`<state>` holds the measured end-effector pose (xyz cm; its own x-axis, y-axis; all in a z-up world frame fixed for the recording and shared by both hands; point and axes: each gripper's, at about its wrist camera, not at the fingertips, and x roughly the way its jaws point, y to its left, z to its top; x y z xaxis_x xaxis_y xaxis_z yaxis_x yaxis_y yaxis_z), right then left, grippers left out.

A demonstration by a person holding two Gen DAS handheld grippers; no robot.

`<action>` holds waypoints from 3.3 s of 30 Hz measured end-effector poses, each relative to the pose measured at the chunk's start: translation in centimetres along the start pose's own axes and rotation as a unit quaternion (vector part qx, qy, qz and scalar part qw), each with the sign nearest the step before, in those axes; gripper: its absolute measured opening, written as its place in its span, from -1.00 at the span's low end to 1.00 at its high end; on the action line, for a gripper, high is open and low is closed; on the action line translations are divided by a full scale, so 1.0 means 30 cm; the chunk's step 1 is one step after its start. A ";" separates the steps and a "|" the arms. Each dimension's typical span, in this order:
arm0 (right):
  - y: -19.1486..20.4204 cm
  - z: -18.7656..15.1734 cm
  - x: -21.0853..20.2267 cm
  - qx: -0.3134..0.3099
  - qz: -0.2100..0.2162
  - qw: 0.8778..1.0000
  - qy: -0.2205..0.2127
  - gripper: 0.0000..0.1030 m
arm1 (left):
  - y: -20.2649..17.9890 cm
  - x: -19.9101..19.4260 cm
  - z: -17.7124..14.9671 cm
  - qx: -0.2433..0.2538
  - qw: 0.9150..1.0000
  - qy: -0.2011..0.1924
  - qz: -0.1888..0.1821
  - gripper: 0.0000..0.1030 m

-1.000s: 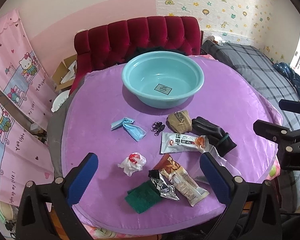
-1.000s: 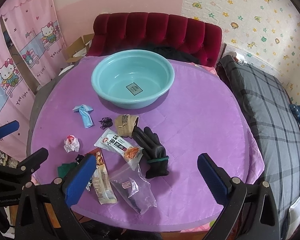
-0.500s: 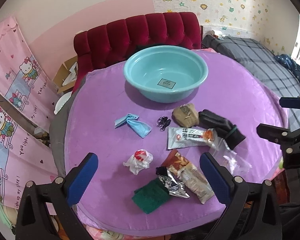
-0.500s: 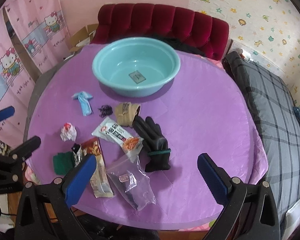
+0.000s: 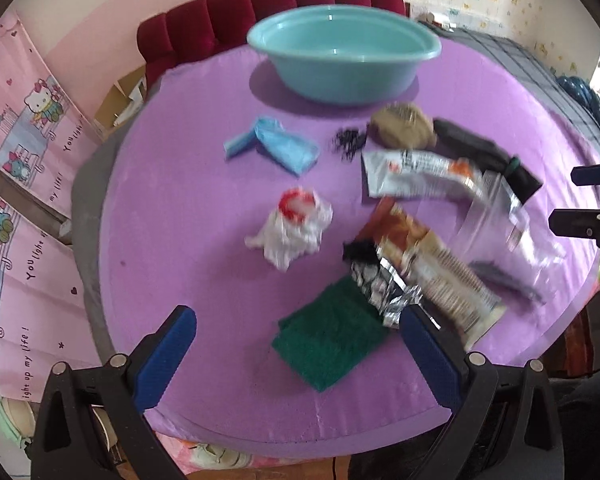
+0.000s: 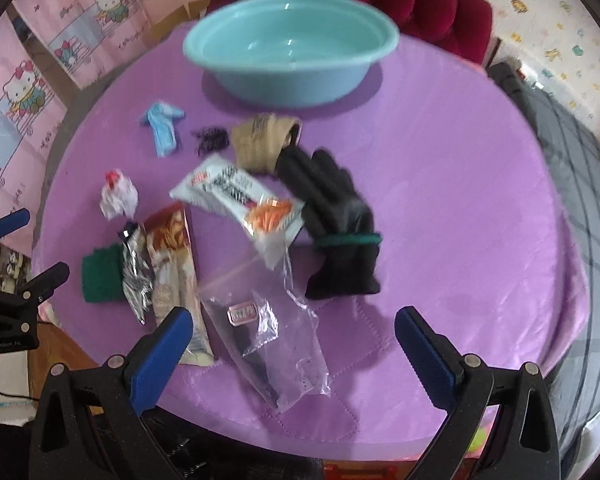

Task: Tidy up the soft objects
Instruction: 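Grasp the green scouring pad with the left gripper while the right grasps the zip bag, then carry the green pad and zip bag over the light-blue basin with both grippers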

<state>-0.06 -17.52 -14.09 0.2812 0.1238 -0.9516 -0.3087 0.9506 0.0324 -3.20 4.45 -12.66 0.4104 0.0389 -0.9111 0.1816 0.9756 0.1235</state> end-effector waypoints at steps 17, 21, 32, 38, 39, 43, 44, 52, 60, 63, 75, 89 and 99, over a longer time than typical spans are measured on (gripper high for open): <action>-0.005 -0.073 0.285 -0.009 0.025 0.998 0.062 0.99 | -0.015 0.231 -0.130 0.048 0.997 0.053 -0.010 1.00; -0.026 -0.078 0.311 -0.004 0.035 0.997 0.062 0.60 | -0.018 0.233 -0.128 0.051 0.997 0.051 -0.017 1.00; 0.051 -0.083 0.297 -0.023 0.059 0.997 0.049 -0.66 | -0.090 0.213 -0.081 0.074 0.994 0.045 -0.064 -0.76; 0.071 -0.060 0.269 -0.033 0.058 0.997 0.040 -0.66 | -0.110 0.165 -0.076 0.066 0.994 0.036 -0.073 -0.81; 0.075 -0.057 0.261 -0.035 0.058 0.997 0.038 -0.66 | -0.107 0.150 -0.075 0.063 0.995 0.034 -0.076 -0.82; 0.093 -0.041 0.228 -0.042 0.056 0.997 0.026 -0.65 | -0.074 0.073 -0.069 0.045 0.996 0.027 -0.076 -0.83; 0.091 -0.039 0.224 -0.043 0.056 0.997 0.024 -0.65 | -0.060 0.056 -0.067 0.040 0.996 0.026 -0.076 -0.83; 0.047 -0.013 0.046 -0.051 0.059 0.997 -0.005 -0.65 | -0.030 -0.048 -0.042 0.023 0.997 -0.006 -0.075 -0.83; 0.022 0.013 -0.005 -0.055 0.049 0.997 -0.031 -0.65 | -0.033 -0.080 0.017 0.025 0.996 -0.037 -0.078 -0.83; 0.021 0.040 -0.016 -0.054 0.045 0.997 -0.040 -0.65 | -0.038 -0.102 0.044 0.025 0.995 -0.047 -0.082 -0.83; -0.037 0.176 -0.099 -0.037 0.033 0.997 -0.060 -0.64 | -0.050 -0.182 0.231 0.029 0.990 -0.093 -0.100 -0.83; -0.086 0.393 -0.139 -0.016 0.025 0.996 -0.082 -0.63 | -0.037 -0.162 0.467 0.045 0.987 -0.113 -0.109 -0.83; -0.129 0.553 -0.112 0.000 0.028 0.996 -0.089 -0.63 | -0.046 -0.091 0.617 0.061 0.986 -0.113 -0.110 -0.83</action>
<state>15.27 -16.90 -5.94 0.4195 0.2255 -0.8793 -0.3294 0.9404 0.0840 11.97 -1.01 -3.08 0.5345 -0.2332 -0.8123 0.3894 0.9210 -0.0082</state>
